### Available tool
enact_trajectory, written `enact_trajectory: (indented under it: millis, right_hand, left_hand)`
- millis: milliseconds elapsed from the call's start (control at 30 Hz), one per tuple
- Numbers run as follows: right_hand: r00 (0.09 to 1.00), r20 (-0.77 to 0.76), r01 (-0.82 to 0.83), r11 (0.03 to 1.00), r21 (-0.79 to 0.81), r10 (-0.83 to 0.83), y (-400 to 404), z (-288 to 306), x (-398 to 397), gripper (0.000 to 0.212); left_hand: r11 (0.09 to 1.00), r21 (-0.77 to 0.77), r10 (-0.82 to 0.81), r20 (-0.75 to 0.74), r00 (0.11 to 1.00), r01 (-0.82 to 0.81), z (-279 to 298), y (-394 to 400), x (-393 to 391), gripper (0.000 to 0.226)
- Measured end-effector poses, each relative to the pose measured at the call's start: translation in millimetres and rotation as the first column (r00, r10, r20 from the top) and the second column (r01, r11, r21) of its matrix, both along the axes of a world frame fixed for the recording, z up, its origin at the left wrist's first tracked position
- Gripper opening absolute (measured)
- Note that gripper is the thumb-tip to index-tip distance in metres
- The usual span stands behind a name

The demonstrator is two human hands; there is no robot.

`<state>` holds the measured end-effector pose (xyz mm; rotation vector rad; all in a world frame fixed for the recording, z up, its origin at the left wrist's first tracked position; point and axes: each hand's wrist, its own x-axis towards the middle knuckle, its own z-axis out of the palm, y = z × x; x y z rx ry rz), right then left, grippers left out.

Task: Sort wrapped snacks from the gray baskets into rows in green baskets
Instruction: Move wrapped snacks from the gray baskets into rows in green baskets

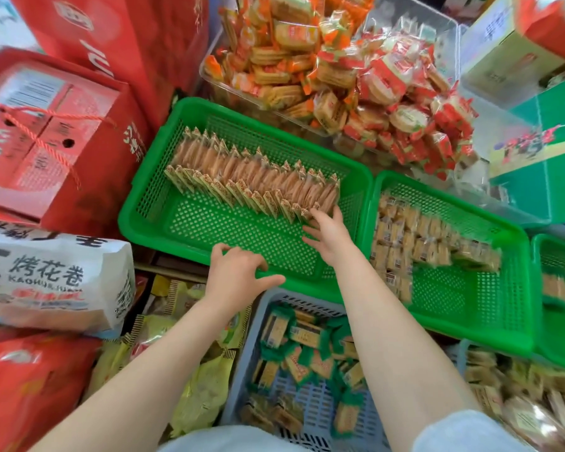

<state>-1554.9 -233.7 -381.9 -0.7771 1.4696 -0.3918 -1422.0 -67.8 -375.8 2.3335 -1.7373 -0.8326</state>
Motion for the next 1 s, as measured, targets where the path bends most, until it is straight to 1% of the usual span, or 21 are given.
enact_trajectory:
  millis: [67,100,167,200,233,267,300,333,367,400,467,567,633,700,733,767,833,900,933,967,1000]
  right_hand:
    - [0.996,-0.05,-0.069,0.997,-0.02,0.068,13.2,7.8,-4.5,0.081]
    - [0.995,-0.069,-0.072,0.996,-0.049,0.069,21.3,14.2,-9.3,0.075]
    - [0.992,-0.117,-0.058,0.988,-0.143,0.041,37.5,34.2,-26.3,0.057]
    - [0.991,-0.131,-0.063,0.98,-0.189,0.038,45.0,44.7,-38.7,0.043]
    - [0.991,-0.124,-0.075,0.972,-0.223,0.048,52.1,53.1,-54.1,0.029]
    - [0.993,-0.102,-0.09,0.963,-0.253,0.066,60.9,62.1,-71.3,0.021]
    - [0.993,-0.084,-0.103,0.953,-0.285,0.082,70.7,70.8,-90.1,0.02]
    - [0.992,-0.079,-0.116,0.942,-0.316,0.095,81.1,78.8,-110.4,0.021]
    - [0.99,-0.099,-0.13,0.93,-0.345,0.102,91.7,85.3,-132.3,0.023]
    - [0.985,-0.131,-0.149,0.919,-0.364,0.108,102.5,89.8,-155.2,0.024]
    - [0.964,-0.23,-0.214,0.908,-0.361,0.135,123.1,91.4,-208.5,0.024]
    - [0.901,-0.401,-0.307,0.893,-0.33,0.162,149.6,81.1,-301.3,0.025]
    - [0.864,-0.48,-0.334,0.886,-0.321,0.152,165.0,72.7,-365.5,0.024]
    - [0.822,-0.559,-0.337,0.885,-0.322,0.11,177.1,67.4,-427.4,0.016]
    - [0.784,-0.616,-0.348,0.877,-0.332,0.077,181.5,63.4,-456.8,0.012]
    - [0.734,-0.678,-0.358,0.87,-0.339,0.038,184.7,62.7,-483.4,0.014]
    - [0.632,-0.772,-0.328,0.881,-0.34,-0.063,186.3,54.8,-529.7,0.031]
    - [0.531,-0.84,-0.264,0.92,-0.291,-0.114,181.3,50.9,-569.2,0.049]
    - [0.493,-0.865,-0.246,0.937,-0.248,-0.099,177.4,46.8,-581.6,0.058]
    - [0.477,-0.878,-0.249,0.953,-0.171,-0.033,173.6,44.8,-591.8,0.064]
    - [0.495,-0.866,-0.263,0.961,-0.082,0.061,170.4,43.0,-601.6,0.066]
  left_hand:
    - [0.999,0.042,-0.016,0.012,1.0,0.015,2.8,-0.7,-0.1,0.063]
    - [0.998,0.064,-0.018,0.023,1.0,0.016,4.0,-1.4,-0.6,0.063]
    - [0.996,0.085,0.004,0.051,0.999,-0.008,7.5,-2.0,-4.8,0.059]
    - [0.997,0.068,0.02,0.071,0.997,-0.025,10.2,-0.7,-10.3,0.052]
    - [0.999,0.013,0.04,0.088,0.995,-0.041,14.2,1.9,-18.7,0.044]
    - [0.995,-0.077,0.063,0.083,0.995,-0.056,19.8,5.8,-30.5,0.036]
    - [0.982,-0.175,0.079,0.056,0.995,-0.069,26.4,9.4,-45.2,0.029]
    - [0.967,-0.244,0.082,0.006,0.997,-0.078,33.5,12.9,-62.3,0.023]
    - [0.961,-0.265,0.062,-0.056,0.996,-0.075,41.1,15.7,-81.1,0.021]
    - [0.968,-0.243,0.026,-0.123,0.992,-0.055,48.1,17.6,-101.3,0.02]
    - [0.992,-0.128,-0.05,-0.254,0.966,0.018,58.3,16.3,-146.8,0.017]
    - [0.986,-0.023,-0.158,-0.444,0.882,0.165,64.4,10.9,-225.6,0.011]
    - [0.978,0.021,-0.167,-0.519,0.838,0.208,58.5,10.6,-280.8,0.012]
    - [0.978,0.052,-0.139,-0.552,0.822,0.2,46.8,14.2,-337.4,0.014]
    - [0.98,0.062,-0.125,-0.557,0.821,0.191,41.8,17.9,-365.8,0.016]
    - [0.981,0.074,-0.11,-0.555,0.824,0.181,36.1,22.1,-393.3,0.02]
    - [0.98,0.118,-0.072,-0.542,0.837,0.161,24.2,30.5,-443.6,0.041]
    - [0.978,0.171,-0.009,-0.538,0.843,0.119,13.7,36.2,-485.8,0.06]
    - [0.976,0.195,0.023,-0.538,0.843,0.097,8.6,37.5,-497.0,0.065]
    - [0.972,0.222,0.056,-0.532,0.845,0.075,5.2,38.9,-506.8,0.068]
    - [0.966,0.252,0.087,-0.523,0.848,0.056,3.5,40.4,-517.6,0.069]
